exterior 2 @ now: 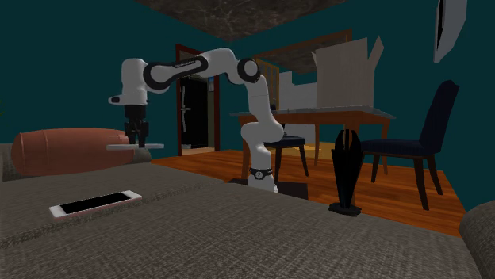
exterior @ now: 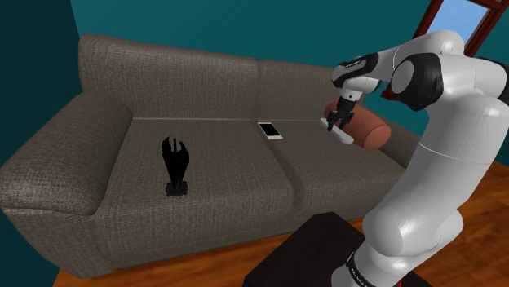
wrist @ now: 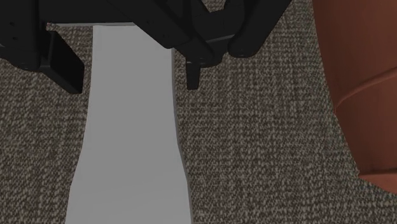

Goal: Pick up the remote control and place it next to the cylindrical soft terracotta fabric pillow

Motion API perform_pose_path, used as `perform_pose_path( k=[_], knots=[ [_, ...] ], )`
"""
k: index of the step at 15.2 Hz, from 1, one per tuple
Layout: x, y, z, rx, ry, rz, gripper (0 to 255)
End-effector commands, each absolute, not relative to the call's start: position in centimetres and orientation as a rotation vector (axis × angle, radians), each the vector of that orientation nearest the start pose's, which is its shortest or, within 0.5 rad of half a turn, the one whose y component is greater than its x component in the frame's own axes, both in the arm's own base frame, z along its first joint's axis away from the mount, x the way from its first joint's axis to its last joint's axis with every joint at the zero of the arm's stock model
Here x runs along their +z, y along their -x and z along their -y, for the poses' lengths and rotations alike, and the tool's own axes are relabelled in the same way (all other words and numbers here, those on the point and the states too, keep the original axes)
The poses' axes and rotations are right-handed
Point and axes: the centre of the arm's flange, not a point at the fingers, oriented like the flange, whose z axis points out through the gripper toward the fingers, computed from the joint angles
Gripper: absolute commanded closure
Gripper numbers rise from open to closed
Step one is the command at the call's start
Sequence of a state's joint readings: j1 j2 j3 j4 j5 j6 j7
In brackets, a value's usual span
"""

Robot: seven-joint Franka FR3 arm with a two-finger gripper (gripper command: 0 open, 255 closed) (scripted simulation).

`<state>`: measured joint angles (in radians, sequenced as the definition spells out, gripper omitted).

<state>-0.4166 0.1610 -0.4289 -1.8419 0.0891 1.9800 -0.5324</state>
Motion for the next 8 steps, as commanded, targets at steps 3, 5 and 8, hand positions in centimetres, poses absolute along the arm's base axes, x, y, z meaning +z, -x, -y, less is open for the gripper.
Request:
perform_pose_path(
  k=[3, 5, 8],
  knots=[
    [42.4, -40.9, 43.8, -0.007, 3.080, -0.535, 255],
    [41.4, -40.9, 43.8, -0.007, 3.080, -0.535, 255],
    [39.8, -40.9, 43.8, -0.007, 3.080, -0.535, 255]
  ],
)
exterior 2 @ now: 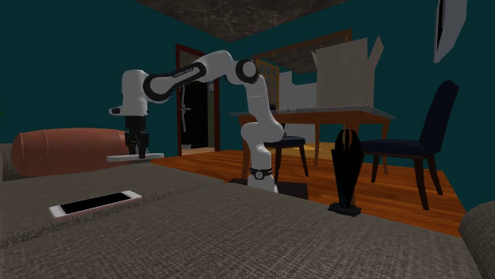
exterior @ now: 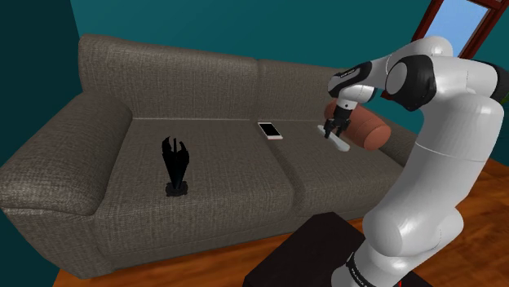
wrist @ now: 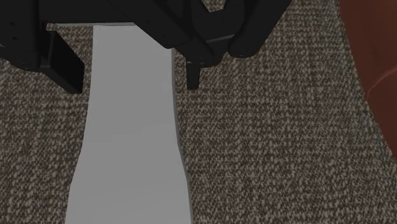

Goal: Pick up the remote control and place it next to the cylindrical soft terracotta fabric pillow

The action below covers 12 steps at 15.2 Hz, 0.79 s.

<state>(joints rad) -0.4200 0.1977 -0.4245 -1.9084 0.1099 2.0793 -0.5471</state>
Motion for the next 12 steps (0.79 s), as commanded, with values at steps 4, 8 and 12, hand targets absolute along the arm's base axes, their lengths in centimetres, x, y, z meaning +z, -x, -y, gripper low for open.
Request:
perform_pose_path(
  k=[4, 8, 12],
  knots=[
    [37.7, -40.9, 43.8, -0.007, 3.080, -0.535, 255],
    [35.6, -40.9, 43.8, -0.007, 3.080, -0.535, 255],
    [35.1, -40.9, 43.8, -0.007, 3.080, -0.535, 255]
  ],
)
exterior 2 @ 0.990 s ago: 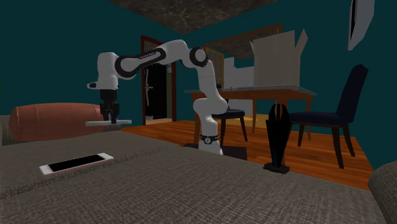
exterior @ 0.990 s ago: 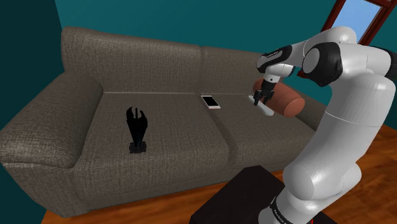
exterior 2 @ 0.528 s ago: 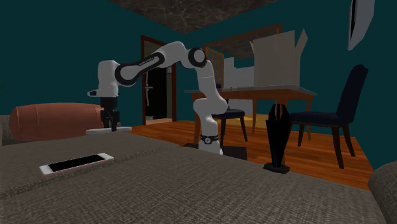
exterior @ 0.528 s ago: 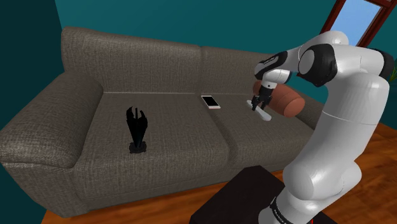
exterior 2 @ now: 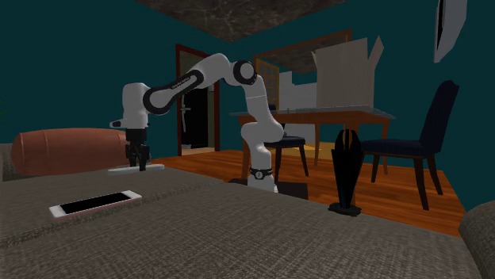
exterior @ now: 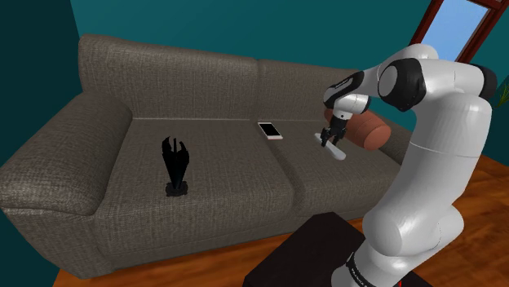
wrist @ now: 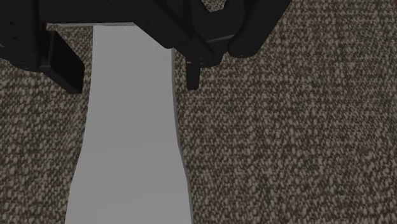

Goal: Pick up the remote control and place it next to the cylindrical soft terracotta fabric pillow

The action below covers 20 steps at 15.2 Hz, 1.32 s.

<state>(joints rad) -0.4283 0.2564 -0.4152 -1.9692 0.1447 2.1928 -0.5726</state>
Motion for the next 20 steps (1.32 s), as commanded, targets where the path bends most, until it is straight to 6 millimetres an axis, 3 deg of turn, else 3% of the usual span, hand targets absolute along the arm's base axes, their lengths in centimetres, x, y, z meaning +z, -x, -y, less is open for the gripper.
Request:
perform_pose_path(
  k=[1, 4, 5, 10, 14, 20],
  knots=[
    [35.1, -40.9, 43.8, -0.007, 3.080, -0.535, 255],
    [35.1, -40.9, 43.8, -0.007, 3.080, -0.535, 255],
    [35.1, -40.9, 43.8, -0.007, 3.080, -0.535, 0],
    [35.1, -40.9, 43.8, -0.007, 3.080, -0.535, 0],
    [40.1, -40.9, 43.9, -0.007, 3.080, -0.535, 0],
    [40.1, -40.9, 43.9, -0.007, 3.080, -0.535, 0]
  ],
)
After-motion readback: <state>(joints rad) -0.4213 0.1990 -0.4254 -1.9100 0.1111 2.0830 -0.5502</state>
